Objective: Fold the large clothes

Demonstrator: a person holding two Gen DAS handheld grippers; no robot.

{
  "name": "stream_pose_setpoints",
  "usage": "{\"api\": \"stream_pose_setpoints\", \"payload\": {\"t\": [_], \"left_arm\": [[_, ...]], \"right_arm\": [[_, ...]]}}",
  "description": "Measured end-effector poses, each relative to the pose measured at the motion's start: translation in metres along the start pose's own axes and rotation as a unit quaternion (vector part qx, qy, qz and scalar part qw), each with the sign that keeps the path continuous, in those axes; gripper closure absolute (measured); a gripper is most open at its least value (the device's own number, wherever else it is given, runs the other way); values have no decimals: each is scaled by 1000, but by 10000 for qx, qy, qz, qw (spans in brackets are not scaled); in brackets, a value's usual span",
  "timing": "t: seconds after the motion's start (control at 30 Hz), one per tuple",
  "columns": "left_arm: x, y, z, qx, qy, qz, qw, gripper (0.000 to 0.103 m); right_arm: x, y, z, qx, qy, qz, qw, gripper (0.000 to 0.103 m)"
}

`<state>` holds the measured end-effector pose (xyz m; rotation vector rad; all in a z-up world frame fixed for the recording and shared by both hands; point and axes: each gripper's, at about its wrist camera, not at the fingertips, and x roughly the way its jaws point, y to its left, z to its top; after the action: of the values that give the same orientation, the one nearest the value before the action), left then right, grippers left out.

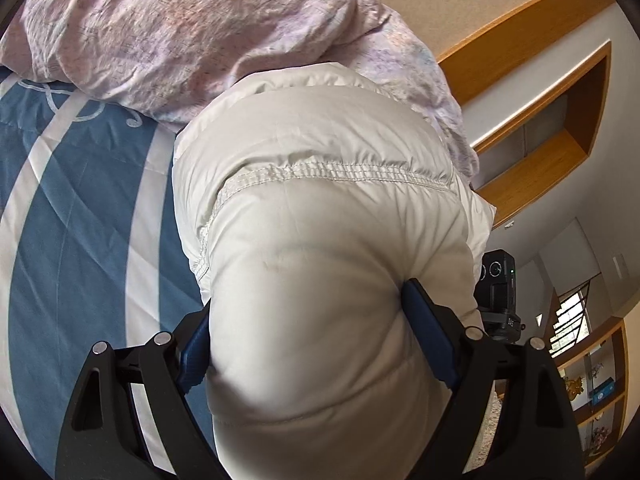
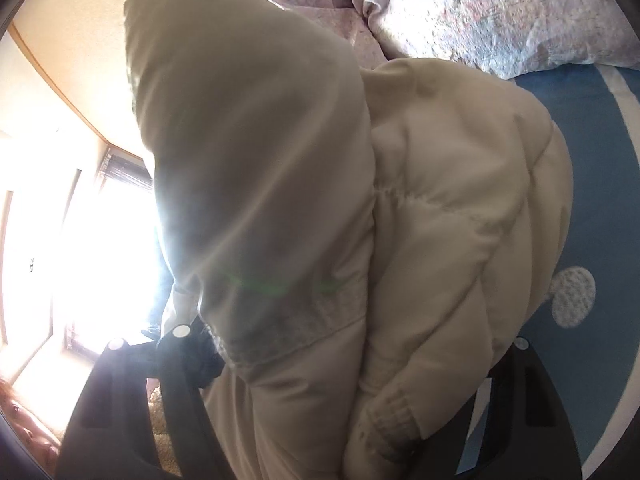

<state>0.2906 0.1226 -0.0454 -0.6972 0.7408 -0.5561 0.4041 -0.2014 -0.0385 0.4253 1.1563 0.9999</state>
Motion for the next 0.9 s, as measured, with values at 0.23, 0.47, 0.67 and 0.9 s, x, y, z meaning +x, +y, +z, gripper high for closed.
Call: {"api": "stream_pose_setpoints", "payload": {"t": [0.23,0.47,0.67,0.9], "left_arm": [[12,17,9,135,3,149,9998,17],[17,27,9,275,-11,338,9990,14],[24,18,11,585,2,791,9952,7],[24,-13,9,1380,-235,1790,9738,4]], "right_arm": [[-23,-11,-10,119,-133,-187,9997,32],[-45,-23,-29,479,-276,-218,9982,28],[-47,-31,-44,776,-483,-337,9952,23],[-54,-36,-64,958,-698,-631,9909,14]]}}
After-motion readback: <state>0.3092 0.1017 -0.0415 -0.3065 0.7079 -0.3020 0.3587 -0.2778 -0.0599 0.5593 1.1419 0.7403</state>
